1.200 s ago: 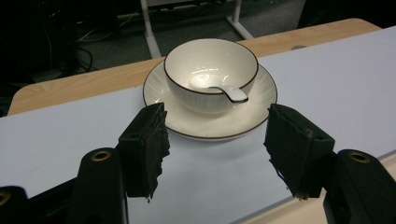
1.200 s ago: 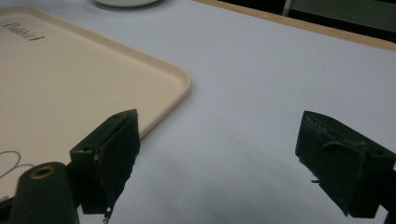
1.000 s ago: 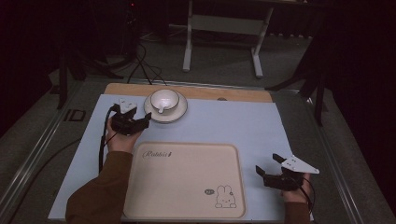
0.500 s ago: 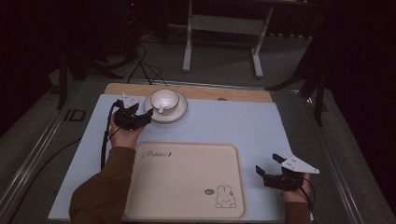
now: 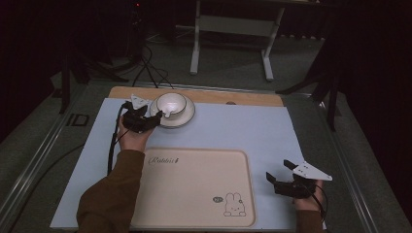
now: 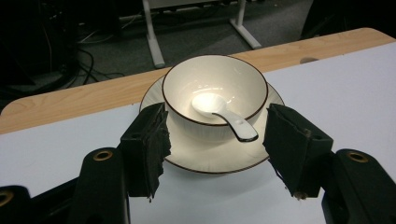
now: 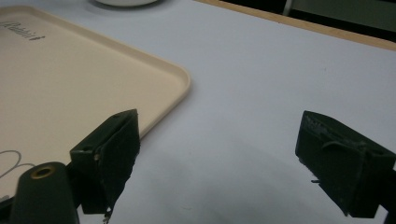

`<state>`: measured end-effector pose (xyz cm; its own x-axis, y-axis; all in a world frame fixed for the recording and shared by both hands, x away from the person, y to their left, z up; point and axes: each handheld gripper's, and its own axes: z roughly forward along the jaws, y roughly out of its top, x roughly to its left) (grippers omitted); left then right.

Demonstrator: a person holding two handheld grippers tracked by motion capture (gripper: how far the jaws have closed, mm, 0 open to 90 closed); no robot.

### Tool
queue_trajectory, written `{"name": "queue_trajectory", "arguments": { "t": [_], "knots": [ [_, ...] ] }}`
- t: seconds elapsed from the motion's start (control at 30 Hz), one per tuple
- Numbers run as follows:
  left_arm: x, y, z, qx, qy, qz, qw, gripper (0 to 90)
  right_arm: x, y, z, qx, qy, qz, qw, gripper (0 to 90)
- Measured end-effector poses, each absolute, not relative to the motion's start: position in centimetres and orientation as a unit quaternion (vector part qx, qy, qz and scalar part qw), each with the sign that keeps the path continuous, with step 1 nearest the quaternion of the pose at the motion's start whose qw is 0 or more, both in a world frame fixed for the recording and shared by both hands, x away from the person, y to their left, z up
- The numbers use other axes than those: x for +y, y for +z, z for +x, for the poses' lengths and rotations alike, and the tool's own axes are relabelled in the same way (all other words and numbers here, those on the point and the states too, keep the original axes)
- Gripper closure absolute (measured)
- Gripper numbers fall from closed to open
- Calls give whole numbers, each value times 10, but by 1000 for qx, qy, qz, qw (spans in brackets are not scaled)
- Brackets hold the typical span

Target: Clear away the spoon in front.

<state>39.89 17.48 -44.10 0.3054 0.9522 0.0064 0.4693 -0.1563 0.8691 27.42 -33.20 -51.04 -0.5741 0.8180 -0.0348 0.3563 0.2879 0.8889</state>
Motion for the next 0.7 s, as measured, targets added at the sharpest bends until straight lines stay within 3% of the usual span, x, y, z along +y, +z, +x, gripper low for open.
{"name": "queue_trajectory", "arguments": {
  "t": [0.7],
  "knots": [
    [162, -455, 417, 508, 286, 705, 405, 428, -332, -510, 275, 761, 456, 385, 254, 136]
  ]
}}
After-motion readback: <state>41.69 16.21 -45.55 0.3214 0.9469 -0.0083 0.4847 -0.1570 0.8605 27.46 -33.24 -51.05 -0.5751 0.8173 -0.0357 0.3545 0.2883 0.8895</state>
